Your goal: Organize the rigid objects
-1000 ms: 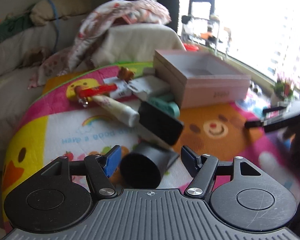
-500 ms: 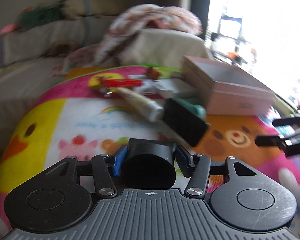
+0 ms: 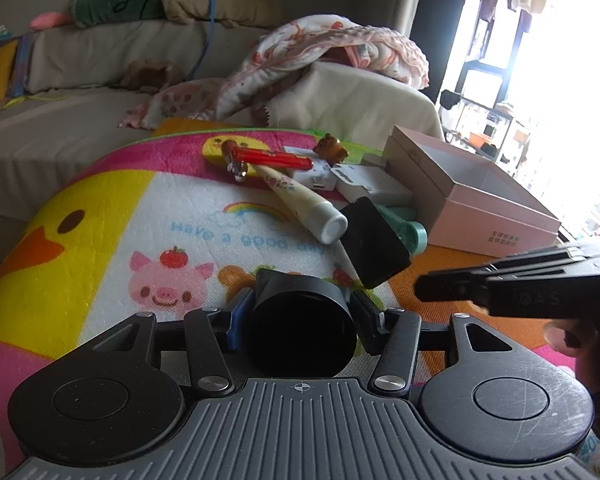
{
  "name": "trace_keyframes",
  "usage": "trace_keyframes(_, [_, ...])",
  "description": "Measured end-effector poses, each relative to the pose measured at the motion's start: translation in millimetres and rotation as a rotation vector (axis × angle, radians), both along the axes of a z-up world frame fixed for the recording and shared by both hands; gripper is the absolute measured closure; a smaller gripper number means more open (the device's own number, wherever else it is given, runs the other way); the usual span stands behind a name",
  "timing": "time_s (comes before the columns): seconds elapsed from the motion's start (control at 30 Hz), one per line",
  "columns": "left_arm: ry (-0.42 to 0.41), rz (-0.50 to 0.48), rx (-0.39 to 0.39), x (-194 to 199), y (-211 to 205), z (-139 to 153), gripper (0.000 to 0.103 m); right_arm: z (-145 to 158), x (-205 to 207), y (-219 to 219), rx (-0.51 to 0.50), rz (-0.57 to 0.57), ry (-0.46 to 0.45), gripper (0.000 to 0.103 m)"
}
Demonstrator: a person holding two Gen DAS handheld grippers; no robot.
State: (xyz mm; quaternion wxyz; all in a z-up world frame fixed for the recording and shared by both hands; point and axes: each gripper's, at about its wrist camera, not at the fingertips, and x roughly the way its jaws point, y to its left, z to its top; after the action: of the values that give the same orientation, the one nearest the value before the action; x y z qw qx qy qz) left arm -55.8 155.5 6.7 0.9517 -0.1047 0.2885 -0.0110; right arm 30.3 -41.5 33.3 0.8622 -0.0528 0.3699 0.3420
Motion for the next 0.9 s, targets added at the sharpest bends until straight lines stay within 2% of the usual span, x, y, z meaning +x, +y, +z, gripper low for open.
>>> trace_keyframes(0.07, [-0.002,0.000,0.000,0,1,0,0.046,0,-5,-7,0.002,-0.012,-0.005,0.095])
trace_keyframes(0.17, [-0.002,0.000,0.004,0,0,0,0.046,5,-12,-13,0.004,-0.015,-0.061,0.094])
trace_keyframes(0.2, [-0.002,0.000,0.007,-1,1,0,0.046,7,-11,-13,0.007,-0.017,-0.075,0.093])
trace_keyframes(0.3, [0.001,0.001,0.013,0,0,0,0.046,14,-1,-4,0.029,-0.035,-0.064,0.079])
trace_keyframes(0.33, [0.001,0.001,0.012,1,0,0,0.046,16,5,1,0.041,-0.044,-0.059,0.079])
trace_keyframes(0.5, [0.001,0.001,0.004,1,0,0,0.046,10,39,35,0.011,-0.082,-0.029,0.079])
trace_keyframes(0.6, [-0.001,0.001,-0.009,2,2,-1,0.046,1,55,46,-0.031,-0.076,0.039,0.079])
trace_keyframes(0.7, [-0.006,0.001,-0.035,1,6,-1,0.046,1,49,35,0.009,-0.017,0.093,0.085])
trace_keyframes(0.83, [-0.011,0.001,-0.063,0,10,-2,0.046,4,23,5,0.015,0.038,0.136,0.090])
trace_keyframes(0.9, [-0.011,0.001,-0.066,0,10,-2,0.046,5,9,-14,-0.005,0.049,0.121,0.090])
